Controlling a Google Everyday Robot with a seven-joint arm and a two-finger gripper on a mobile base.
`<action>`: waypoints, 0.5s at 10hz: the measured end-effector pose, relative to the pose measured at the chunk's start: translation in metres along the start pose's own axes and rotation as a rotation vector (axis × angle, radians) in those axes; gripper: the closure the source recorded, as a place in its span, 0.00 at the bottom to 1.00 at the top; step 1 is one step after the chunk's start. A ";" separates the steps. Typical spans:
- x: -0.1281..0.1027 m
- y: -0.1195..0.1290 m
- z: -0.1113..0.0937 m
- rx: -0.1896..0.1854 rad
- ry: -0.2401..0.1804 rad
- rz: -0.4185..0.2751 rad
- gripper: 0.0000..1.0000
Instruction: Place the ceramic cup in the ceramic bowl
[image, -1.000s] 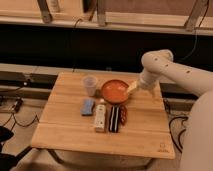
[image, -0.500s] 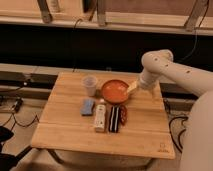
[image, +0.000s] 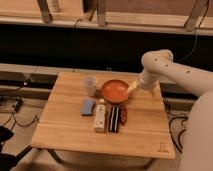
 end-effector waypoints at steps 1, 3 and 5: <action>0.000 0.000 0.000 0.000 0.000 0.000 0.20; 0.000 0.002 0.000 -0.012 -0.002 0.006 0.20; 0.001 0.005 0.001 -0.029 -0.001 0.012 0.20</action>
